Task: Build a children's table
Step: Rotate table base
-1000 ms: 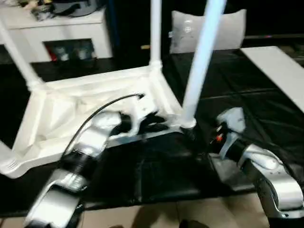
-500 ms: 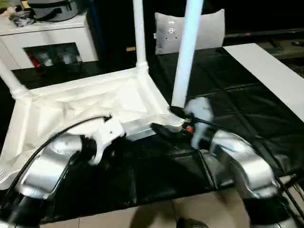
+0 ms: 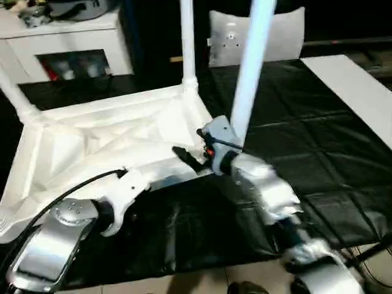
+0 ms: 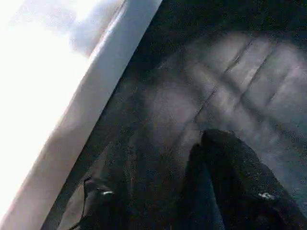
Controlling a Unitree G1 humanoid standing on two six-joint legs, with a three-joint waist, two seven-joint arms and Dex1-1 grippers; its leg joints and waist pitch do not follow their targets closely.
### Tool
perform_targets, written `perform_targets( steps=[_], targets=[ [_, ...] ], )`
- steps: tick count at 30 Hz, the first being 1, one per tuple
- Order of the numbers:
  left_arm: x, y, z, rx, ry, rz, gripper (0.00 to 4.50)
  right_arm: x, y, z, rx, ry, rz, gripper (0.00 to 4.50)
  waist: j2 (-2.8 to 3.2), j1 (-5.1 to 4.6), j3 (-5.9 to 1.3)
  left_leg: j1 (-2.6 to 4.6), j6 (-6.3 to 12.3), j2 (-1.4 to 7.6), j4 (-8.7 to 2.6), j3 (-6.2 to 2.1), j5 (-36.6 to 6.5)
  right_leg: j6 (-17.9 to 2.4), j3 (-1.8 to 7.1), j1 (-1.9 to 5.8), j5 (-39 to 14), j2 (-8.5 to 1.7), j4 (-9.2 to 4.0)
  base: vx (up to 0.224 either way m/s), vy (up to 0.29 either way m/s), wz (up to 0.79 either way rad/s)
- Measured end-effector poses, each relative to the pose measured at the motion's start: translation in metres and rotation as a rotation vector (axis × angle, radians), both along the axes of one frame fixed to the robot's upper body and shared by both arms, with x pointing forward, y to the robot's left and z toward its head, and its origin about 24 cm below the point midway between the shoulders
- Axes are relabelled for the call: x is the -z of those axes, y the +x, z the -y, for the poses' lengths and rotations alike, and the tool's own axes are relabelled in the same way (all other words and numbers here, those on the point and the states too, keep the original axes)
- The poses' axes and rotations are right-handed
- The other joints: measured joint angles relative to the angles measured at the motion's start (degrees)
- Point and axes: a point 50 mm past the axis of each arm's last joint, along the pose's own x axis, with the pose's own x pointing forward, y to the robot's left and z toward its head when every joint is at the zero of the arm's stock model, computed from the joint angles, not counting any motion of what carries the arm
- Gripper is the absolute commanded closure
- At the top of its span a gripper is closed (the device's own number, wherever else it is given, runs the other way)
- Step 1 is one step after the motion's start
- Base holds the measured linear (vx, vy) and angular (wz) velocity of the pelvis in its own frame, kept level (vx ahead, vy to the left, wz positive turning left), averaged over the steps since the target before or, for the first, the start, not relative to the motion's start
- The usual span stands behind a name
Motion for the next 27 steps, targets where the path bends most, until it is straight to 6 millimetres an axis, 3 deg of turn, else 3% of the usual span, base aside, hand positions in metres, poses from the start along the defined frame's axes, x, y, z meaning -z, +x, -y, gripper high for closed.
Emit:
perform_targets(
  steps=[5,9,17,21,27],
  targets=[
    [-0.005,0.003,-0.001,-0.028,0.017,0.051,2.14,0.000,0.014,0.008,0.211,0.029,0.004,0.00,-0.18,1.80,-0.10,0.43,-0.24,-0.05,0.01,0.15,0.13,0.34,0.53,0.13,-0.25,0.05,0.34,0.000,0.000,0.00],
    [-0.011,0.013,0.001,-0.054,0.005,0.113,2.14,0.002,0.022,0.025,0.324,0.023,0.013,0.00,-0.22,2.95,-0.13,0.45,-0.23,-0.08,0.01,0.44,0.13,0.35,1.99,0.18,-0.26,0.56,0.47,0.000,0.000,0.00],
    [-0.007,0.019,0.010,-0.072,-0.030,0.151,2.14,0.006,0.030,0.066,0.429,-0.087,0.073,0.00,-0.33,3.65,-0.20,0.33,-0.12,-0.22,0.01,0.49,0.20,0.40,2.32,0.23,-0.28,0.56,0.49,0.000,0.000,0.00],
    [-0.005,0.022,0.013,-0.088,-0.040,0.173,2.14,0.005,0.032,0.101,0.472,-0.159,0.110,0.00,-0.35,3.89,-0.21,0.10,0.06,-0.24,0.01,0.58,0.48,0.39,2.46,0.23,-0.28,0.55,0.50,0.000,0.000,0.00],
    [0.005,0.024,0.022,-0.111,-0.046,0.184,2.14,-0.005,0.030,0.182,0.606,-0.281,0.157,0.00,-0.43,4.18,-0.25,-0.41,0.40,-0.28,0.01,1.28,0.78,0.45,3.06,-0.02,-0.32,0.53,0.51,0.000,0.000,0.00]
  ],
)
